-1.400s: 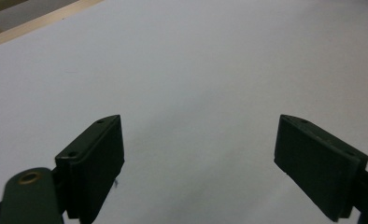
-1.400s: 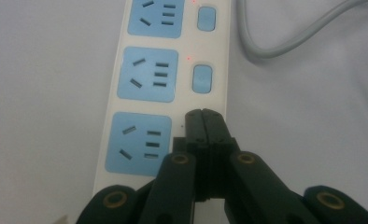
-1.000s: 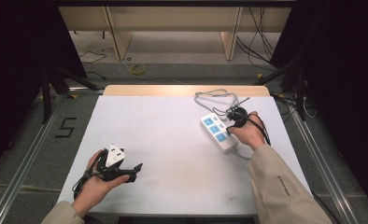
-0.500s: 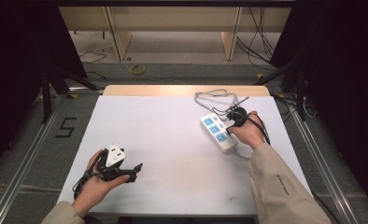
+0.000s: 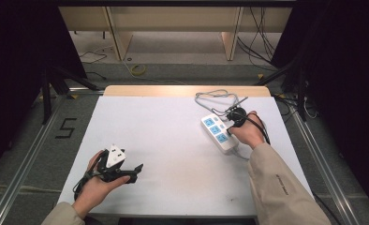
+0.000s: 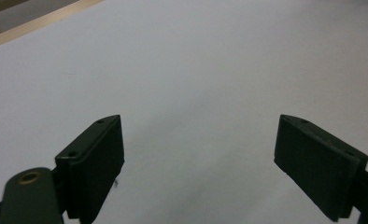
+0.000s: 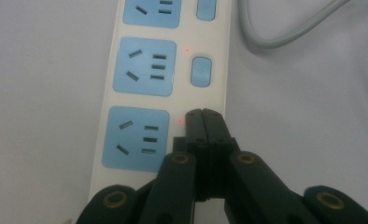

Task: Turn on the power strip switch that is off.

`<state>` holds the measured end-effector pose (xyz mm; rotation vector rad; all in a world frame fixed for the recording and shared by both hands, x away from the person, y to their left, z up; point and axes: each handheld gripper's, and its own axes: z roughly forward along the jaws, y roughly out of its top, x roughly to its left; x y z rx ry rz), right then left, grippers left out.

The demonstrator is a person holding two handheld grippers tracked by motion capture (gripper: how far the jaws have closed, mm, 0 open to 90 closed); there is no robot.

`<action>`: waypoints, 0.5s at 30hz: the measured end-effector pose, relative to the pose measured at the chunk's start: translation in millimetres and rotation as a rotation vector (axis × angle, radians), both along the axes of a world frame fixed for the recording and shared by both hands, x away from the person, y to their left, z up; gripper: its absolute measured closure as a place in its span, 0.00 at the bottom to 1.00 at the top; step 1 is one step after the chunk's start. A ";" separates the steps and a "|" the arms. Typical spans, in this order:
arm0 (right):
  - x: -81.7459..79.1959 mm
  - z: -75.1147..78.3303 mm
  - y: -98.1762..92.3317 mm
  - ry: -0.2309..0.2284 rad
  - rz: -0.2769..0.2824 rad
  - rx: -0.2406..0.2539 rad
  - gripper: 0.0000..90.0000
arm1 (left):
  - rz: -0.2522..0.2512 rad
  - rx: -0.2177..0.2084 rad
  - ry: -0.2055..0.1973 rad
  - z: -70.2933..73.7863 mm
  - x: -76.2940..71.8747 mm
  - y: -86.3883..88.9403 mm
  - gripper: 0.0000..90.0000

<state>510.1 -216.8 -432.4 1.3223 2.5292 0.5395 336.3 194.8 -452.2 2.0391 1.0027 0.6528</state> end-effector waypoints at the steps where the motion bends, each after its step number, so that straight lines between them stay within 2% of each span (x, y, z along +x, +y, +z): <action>1: 0.0 0.0 0.1 0.000 -0.001 -0.001 1.00 | 0.000 0.000 0.000 -0.1 0.0 0.0 0.17; 15: 1.9 0.5 2.6 0.014 0.000 -0.020 1.00 | -0.001 0.000 0.000 -0.2 0.2 -0.7 0.17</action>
